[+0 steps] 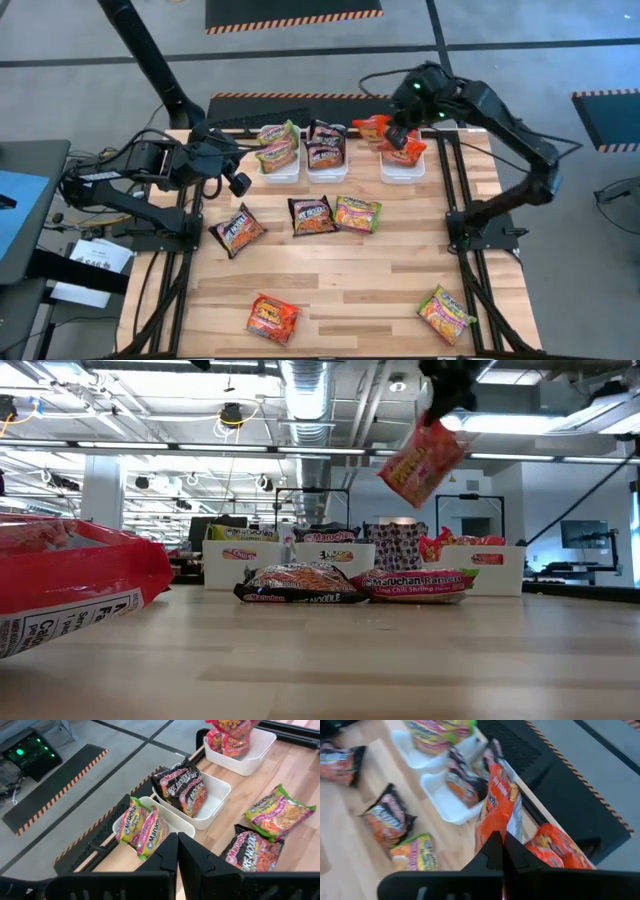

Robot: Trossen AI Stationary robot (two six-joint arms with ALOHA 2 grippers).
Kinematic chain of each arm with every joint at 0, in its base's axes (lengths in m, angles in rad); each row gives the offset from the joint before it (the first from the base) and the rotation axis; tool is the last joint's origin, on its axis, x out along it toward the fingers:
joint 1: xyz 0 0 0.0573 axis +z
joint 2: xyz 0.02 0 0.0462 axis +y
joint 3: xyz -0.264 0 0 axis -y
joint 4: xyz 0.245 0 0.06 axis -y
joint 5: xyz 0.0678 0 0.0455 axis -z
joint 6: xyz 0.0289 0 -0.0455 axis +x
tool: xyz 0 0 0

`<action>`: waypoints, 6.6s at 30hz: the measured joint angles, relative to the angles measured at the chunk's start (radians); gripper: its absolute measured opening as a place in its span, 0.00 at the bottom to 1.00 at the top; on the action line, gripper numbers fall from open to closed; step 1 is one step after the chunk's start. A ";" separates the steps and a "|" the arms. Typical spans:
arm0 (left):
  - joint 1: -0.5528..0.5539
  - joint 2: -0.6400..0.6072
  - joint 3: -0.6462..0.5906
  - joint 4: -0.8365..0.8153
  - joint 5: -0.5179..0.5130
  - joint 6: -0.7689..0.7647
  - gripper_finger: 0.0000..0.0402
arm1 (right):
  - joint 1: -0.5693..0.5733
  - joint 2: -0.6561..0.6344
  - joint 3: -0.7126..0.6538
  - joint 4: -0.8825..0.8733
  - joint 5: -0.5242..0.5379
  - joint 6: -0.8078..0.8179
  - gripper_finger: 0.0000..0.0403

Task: Sort Maruchan noodles
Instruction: Put the orange noodle pack into the right white bin, then put the black noodle pack into the middle white bin

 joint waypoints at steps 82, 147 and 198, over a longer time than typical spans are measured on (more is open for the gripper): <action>0.256 0.001 0.000 0.000 0.031 0.033 0.00 | -0.192 0.147 -0.657 0.215 -0.053 0.289 0.33; 0.049 0.001 -0.110 -0.253 0.440 -0.394 0.40 | 0.416 -0.206 -0.665 0.122 -0.203 0.840 0.33; -0.039 0.001 -0.823 0.288 0.670 -0.653 0.40 | 1.100 -0.203 -0.664 0.130 0.002 1.533 0.33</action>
